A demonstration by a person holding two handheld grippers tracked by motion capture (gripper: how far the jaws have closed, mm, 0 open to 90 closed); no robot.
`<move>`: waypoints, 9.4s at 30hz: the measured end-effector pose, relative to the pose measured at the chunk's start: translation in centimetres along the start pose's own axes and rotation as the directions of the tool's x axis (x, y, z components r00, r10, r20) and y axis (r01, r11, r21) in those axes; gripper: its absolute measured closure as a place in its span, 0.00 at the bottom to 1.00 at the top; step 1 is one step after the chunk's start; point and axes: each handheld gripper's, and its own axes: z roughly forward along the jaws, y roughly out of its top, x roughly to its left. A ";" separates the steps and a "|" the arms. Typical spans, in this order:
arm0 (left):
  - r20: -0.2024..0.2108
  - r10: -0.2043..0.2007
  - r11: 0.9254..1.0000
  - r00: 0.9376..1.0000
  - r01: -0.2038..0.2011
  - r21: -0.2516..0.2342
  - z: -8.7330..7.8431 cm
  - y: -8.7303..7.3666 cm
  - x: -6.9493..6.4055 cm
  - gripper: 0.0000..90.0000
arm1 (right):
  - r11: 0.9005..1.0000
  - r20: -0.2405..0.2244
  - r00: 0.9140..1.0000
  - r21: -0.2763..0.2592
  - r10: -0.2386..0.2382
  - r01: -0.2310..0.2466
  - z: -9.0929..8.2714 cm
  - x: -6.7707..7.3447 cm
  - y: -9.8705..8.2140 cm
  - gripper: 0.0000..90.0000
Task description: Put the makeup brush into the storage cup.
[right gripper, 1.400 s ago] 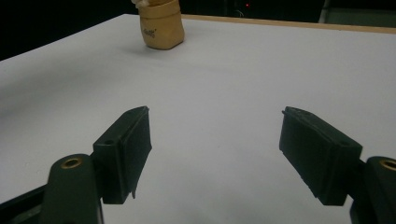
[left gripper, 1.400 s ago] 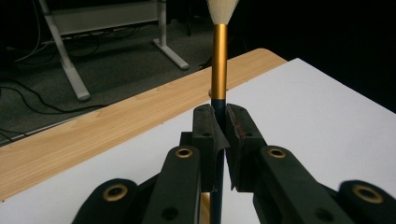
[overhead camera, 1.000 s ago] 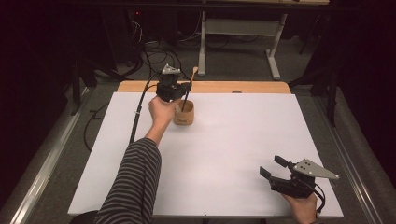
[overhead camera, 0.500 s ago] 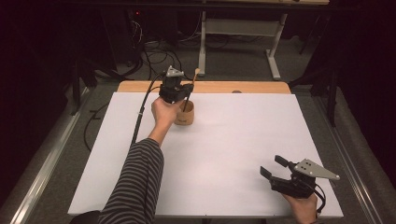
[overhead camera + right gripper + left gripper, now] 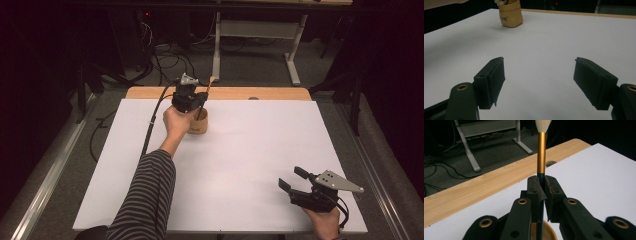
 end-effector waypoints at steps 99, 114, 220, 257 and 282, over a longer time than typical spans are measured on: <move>0.094 0.045 0.994 0.995 -0.053 0.094 -6.3 -1.6 -1.1 0.36 | 1.000 0.004 1.000 0.020 -0.008 0.008 0.2 0.3 0.0 0.30; 0.106 0.062 0.996 0.992 -0.068 0.054 -8.3 -1.7 -1.6 0.36 | 1.000 0.001 1.000 0.017 -0.008 0.008 0.2 0.3 0.0 0.30; 0.105 -0.055 0.989 0.993 0.068 -0.129 -20.9 -11.7 -2.1 0.35 | 1.000 0.019 1.000 0.021 0.013 -0.013 0.4 -0.2 0.0 0.30; 0.115 -0.072 0.991 0.991 0.084 -0.107 -21.1 -14.2 -3.0 0.35 | 1.000 0.009 1.000 0.023 -0.001 0.001 0.4 0.1 0.0 0.29; 0.115 -0.105 0.990 0.988 0.115 -0.084 -20.1 -15.8 -3.0 0.34 | 1.000 0.005 1.000 0.028 0.001 -0.002 0.5 0.2 0.0 0.29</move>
